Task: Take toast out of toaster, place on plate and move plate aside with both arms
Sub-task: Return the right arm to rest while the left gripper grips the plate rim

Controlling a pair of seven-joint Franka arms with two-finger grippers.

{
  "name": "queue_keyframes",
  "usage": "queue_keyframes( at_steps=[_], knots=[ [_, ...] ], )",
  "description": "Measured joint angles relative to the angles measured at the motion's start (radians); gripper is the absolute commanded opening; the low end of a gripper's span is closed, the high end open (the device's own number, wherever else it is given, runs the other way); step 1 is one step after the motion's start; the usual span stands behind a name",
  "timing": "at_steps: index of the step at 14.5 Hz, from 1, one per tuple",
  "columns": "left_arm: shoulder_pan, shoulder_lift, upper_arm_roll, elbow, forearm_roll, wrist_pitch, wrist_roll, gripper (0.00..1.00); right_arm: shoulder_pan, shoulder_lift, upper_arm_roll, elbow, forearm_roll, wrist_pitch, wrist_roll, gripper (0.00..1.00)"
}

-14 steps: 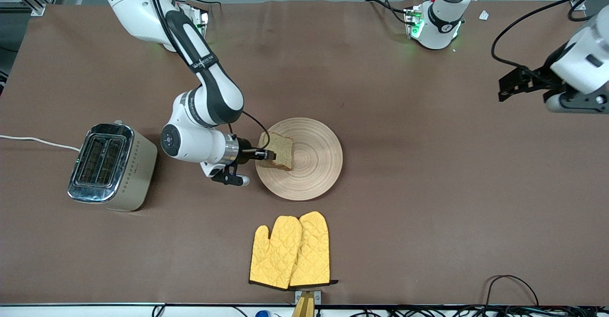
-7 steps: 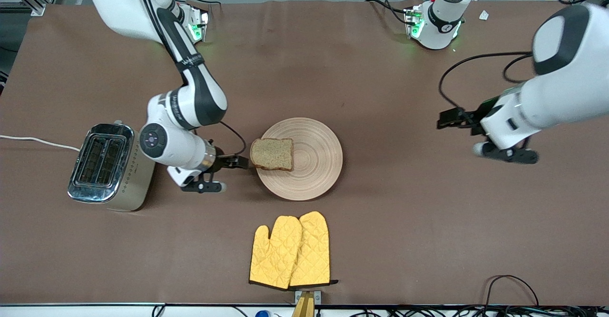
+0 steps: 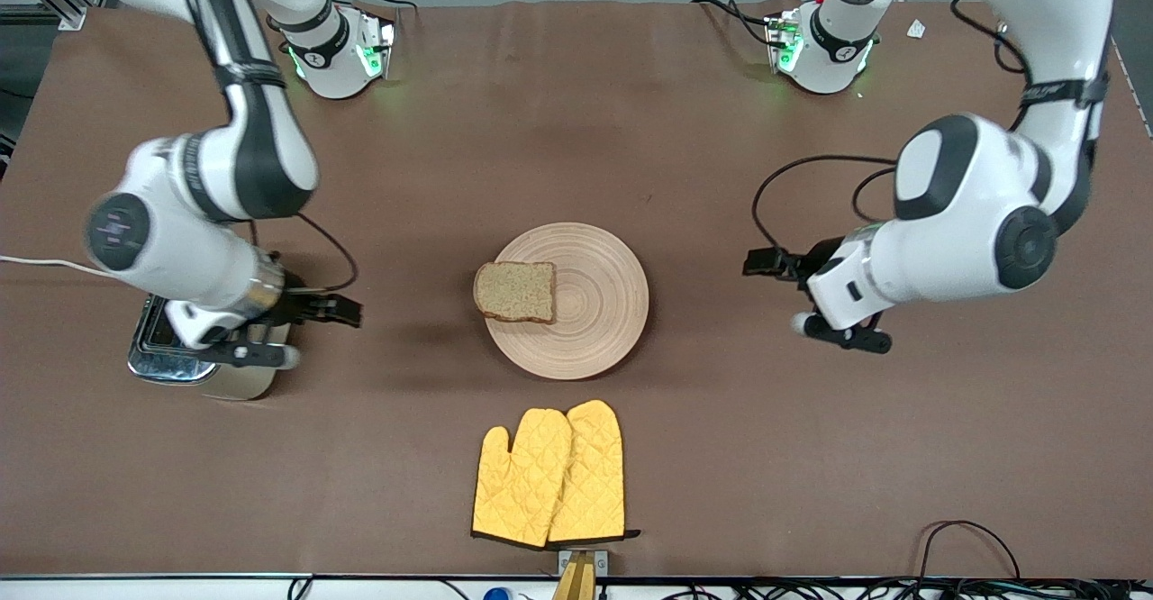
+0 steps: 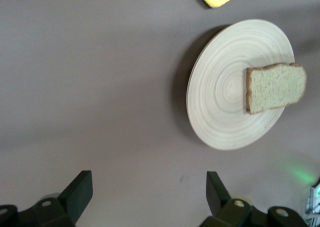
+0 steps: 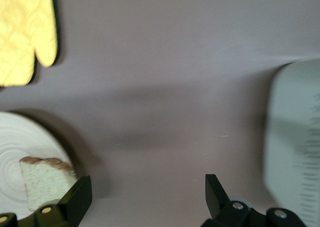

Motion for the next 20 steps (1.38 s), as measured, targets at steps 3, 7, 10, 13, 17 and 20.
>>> queue_keyframes(
  at_steps=[3,7,10,13,17,20],
  knots=[
    [0.000,0.063,-0.028,-0.064,-0.093,0.170,0.073,0.97,-0.004,-0.063,-0.048,0.000,-0.104,-0.021,-0.013,1.00],
    [0.000,0.127,-0.073,-0.136,-0.217,0.357,0.202,0.79,-0.002,-0.131,-0.118,0.031,-0.152,-0.088,-0.026,1.00],
    [-0.001,0.155,-0.105,-0.214,-0.368,0.488,0.335,0.72,-0.004,-0.206,-0.170,0.054,-0.152,-0.181,-0.045,1.00],
    [0.001,0.189,-0.108,-0.265,-0.538,0.531,0.515,0.64,-0.003,-0.287,-0.174,0.057,-0.152,-0.224,-0.046,1.00],
    [0.002,0.234,-0.107,-0.277,-0.703,0.546,0.678,0.56,-0.002,-0.306,-0.173,0.171,-0.154,-0.382,-0.046,1.00],
    [-0.008,0.255,-0.111,-0.277,-0.724,0.597,0.689,0.52,0.000,-0.302,-0.171,0.219,-0.155,-0.444,-0.046,1.00]
  ],
)
